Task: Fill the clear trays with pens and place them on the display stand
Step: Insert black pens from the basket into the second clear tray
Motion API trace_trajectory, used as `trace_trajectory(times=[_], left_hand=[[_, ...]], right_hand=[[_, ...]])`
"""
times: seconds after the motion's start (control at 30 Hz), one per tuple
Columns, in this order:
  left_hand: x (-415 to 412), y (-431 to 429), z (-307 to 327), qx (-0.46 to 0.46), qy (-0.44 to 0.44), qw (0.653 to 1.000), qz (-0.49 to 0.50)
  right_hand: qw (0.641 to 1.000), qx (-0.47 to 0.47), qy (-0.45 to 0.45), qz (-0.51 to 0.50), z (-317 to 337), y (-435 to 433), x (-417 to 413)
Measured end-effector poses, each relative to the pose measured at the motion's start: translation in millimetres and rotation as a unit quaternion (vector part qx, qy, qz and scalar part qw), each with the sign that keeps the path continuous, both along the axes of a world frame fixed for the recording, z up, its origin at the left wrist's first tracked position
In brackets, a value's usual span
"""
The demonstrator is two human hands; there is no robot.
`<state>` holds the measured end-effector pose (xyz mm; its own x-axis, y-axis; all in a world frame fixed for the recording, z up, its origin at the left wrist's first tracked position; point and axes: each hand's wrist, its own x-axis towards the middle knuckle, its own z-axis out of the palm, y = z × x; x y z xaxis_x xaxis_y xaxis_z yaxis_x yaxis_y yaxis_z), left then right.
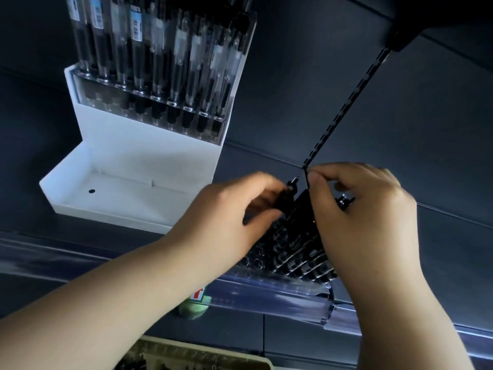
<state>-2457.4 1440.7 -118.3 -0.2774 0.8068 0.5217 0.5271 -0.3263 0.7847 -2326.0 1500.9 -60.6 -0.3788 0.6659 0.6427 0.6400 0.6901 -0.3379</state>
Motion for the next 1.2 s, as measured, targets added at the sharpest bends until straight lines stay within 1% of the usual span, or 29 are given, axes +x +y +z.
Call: trace_trajectory(times=[0.23, 0.57, 0.73, 0.87, 1.03, 1.2], left_hand=[[2.9, 8.5, -8.4, -0.030, 0.069, 0.997, 0.034], [5.1, 10.5, -8.8, -0.052, 0.117, 0.990, 0.060], [7.8, 10.7, -11.0, -0.063, 0.157, 0.983, 0.070], [8.8, 11.8, -13.5, -0.064, 0.168, 0.981, 0.067], [7.3, 12.7, -15.0, -0.059, 0.163, 0.981, 0.091], [2.2, 1.1, -11.8, -0.070, 0.194, 0.973, 0.100]], right_hand=[[1.000, -0.011, 0.001, 0.007, -1.1, 0.6, 3.2], [1.000, -0.018, -0.013, 0.009, -5.1, -0.2, 5.1], [1.000, -0.014, -0.013, 0.013, -5.3, 0.1, 6.4], [1.000, -0.007, -0.014, 0.018, -5.7, 0.2, 5.7], [1.000, -0.001, -0.008, 0.021, -2.0, -0.1, 6.7], [0.998, 0.027, -0.008, 0.049, 3.4, -12.2, 5.7]])
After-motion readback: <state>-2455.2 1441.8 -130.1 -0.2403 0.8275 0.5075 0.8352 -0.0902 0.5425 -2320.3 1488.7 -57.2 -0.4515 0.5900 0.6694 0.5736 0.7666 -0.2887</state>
